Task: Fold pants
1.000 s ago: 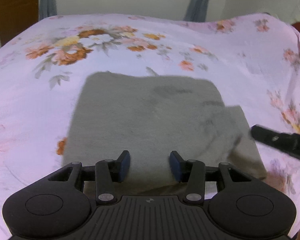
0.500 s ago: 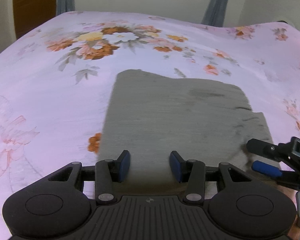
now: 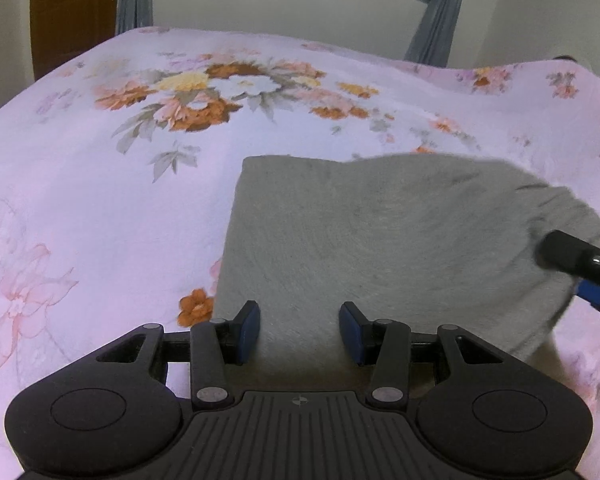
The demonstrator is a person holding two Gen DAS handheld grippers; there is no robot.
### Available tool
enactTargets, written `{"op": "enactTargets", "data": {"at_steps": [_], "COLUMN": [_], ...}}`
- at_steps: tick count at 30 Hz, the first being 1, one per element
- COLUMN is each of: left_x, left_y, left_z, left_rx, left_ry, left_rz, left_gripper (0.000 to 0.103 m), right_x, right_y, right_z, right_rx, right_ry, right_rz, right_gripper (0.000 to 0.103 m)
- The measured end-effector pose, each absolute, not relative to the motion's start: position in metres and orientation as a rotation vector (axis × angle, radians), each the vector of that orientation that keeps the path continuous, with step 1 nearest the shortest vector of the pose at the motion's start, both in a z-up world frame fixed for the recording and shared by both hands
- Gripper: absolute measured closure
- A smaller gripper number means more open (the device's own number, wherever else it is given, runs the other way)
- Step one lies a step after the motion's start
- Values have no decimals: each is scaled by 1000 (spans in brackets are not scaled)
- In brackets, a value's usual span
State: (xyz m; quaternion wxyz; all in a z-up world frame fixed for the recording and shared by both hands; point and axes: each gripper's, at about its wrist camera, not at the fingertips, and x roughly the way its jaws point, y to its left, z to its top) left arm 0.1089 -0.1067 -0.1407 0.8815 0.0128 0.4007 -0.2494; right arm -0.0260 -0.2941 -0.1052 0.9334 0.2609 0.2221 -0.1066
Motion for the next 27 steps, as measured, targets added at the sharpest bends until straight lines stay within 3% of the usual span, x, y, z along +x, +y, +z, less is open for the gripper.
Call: {"op": "enactTargets", "data": {"at_steps": [8, 12, 16, 18, 20, 27], "left_x": [87, 73, 68, 68, 67, 78], "left_y": [-136, -148, -149, -151, -150, -141], "left_z": [-147, -152, -149, -151, -151, -138], "left_rx": [97, 172, 171, 182, 187, 113], "left_ry": [825, 808, 804, 808, 805, 821], "left_rz": [-583, -596, -608, -598, -606, -596], "left_gripper": [57, 51, 44, 42, 41, 41], "right_x": [-64, -78, -83, -73, -78, -89], "right_y": [-329, -342, -329, -336, -344, -324], "right_z": [-134, -168, -162, -168, -160, -107], "right_rx": [597, 692, 600, 629, 660, 443], "right_ry": [514, 559, 535, 586, 566, 461], "right_rz": [-329, -394, -415, -435, -437, -455], "right_gripper": [57, 58, 56, 41, 38, 40]}}
